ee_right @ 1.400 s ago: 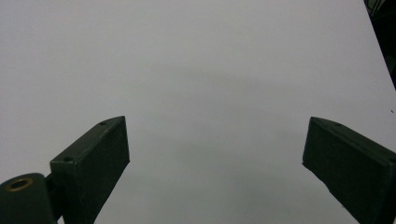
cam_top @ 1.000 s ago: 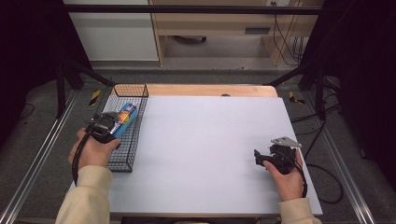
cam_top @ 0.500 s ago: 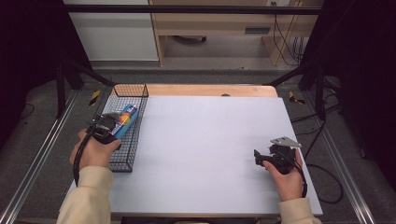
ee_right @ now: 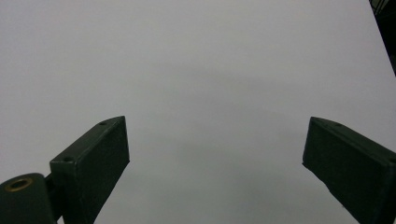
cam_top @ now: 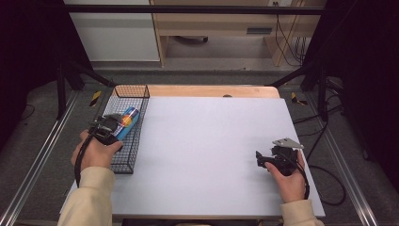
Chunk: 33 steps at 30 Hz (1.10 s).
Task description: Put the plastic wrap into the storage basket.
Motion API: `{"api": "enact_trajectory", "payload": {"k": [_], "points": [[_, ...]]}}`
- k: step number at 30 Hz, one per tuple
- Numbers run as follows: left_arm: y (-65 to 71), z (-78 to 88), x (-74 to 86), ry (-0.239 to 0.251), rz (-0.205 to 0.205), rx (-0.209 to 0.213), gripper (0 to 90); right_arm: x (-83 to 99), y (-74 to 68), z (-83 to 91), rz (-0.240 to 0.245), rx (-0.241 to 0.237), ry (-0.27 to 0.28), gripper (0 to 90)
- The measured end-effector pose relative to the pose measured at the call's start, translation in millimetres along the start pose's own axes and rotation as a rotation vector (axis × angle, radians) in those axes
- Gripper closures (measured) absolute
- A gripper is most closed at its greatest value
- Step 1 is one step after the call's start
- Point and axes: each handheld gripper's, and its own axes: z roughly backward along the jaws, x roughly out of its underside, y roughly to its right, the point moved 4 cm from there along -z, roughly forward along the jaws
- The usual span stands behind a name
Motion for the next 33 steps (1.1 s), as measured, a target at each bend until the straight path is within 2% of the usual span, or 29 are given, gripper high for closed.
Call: {"api": "enact_trajectory", "payload": {"k": [17, 22, 28, 31, 33], "points": [[1.4, -0.8, 0.1, 0.006, -0.008, -0.018, 31.0, 0.6, -0.3, -0.2, -0.001, -0.009, -0.006, 7.3], [0.2, 0.1, -0.4, 0.017, -0.014, -0.031, 26.0, 0.8, -0.1, -0.5, 0.002, -0.009, -0.009, 7.2], [-0.1, 5.1, -0.7, 0.068, -0.012, -0.05, 17.4, 1.1, -0.5, -1.0, 0.004, -0.01, -0.013, 6.9], [2.7, 14.7, -2.0, 0.125, -0.021, -0.067, 15.4, 1.1, -0.7, -1.0, 0.003, -0.011, -0.013, 6.9], [4.3, 27.1, -3.2, 0.187, -0.025, -0.082, 14.0, 1.1, -0.5, -1.0, 0.004, -0.01, -0.013, 6.9]]}}
